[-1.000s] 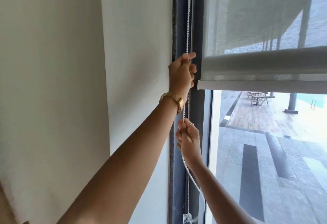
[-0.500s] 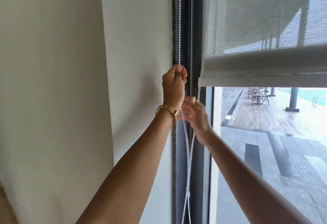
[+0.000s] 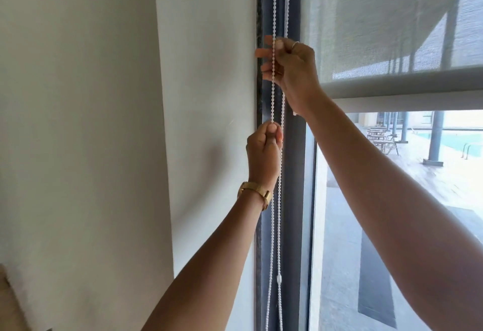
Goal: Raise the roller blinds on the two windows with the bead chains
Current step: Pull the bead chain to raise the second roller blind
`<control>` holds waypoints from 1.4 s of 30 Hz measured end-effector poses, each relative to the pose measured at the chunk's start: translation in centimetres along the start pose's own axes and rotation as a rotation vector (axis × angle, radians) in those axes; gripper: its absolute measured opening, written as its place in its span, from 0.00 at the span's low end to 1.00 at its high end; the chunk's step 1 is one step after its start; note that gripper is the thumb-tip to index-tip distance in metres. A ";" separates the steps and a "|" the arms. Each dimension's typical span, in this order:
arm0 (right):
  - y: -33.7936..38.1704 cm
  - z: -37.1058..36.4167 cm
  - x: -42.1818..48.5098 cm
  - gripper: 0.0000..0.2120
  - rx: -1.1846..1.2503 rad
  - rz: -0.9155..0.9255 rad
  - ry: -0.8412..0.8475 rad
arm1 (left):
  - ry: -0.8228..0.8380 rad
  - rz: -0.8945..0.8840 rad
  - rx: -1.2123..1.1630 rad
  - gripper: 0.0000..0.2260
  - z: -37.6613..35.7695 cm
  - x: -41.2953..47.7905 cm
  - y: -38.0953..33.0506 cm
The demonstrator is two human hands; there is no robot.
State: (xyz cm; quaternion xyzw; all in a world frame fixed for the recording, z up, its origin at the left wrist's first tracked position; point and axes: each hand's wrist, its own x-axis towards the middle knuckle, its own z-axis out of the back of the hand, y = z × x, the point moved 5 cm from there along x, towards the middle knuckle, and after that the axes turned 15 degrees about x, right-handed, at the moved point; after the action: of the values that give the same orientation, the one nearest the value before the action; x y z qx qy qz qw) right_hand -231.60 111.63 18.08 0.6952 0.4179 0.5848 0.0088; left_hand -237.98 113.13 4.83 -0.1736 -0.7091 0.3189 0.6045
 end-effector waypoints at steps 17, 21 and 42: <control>-6.1 3.1 -5.1 0.21 -0.018 -0.162 0.027 | 0.046 0.064 0.187 0.17 1.3 -5.9 6.2; -6.4 3.1 -4.9 0.20 -0.015 -0.134 0.032 | 0.031 0.060 0.197 0.15 1.4 -5.8 6.2; -9.2 9.2 -3.2 0.15 -0.486 -0.061 -0.248 | 0.118 0.164 0.120 0.16 1.0 -5.2 5.5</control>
State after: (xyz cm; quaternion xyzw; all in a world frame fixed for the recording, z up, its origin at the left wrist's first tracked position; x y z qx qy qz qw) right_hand -229.21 120.13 7.93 0.7260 0.2818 0.5779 0.2441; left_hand -238.67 113.63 -2.77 -0.2131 -0.6352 0.3983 0.6265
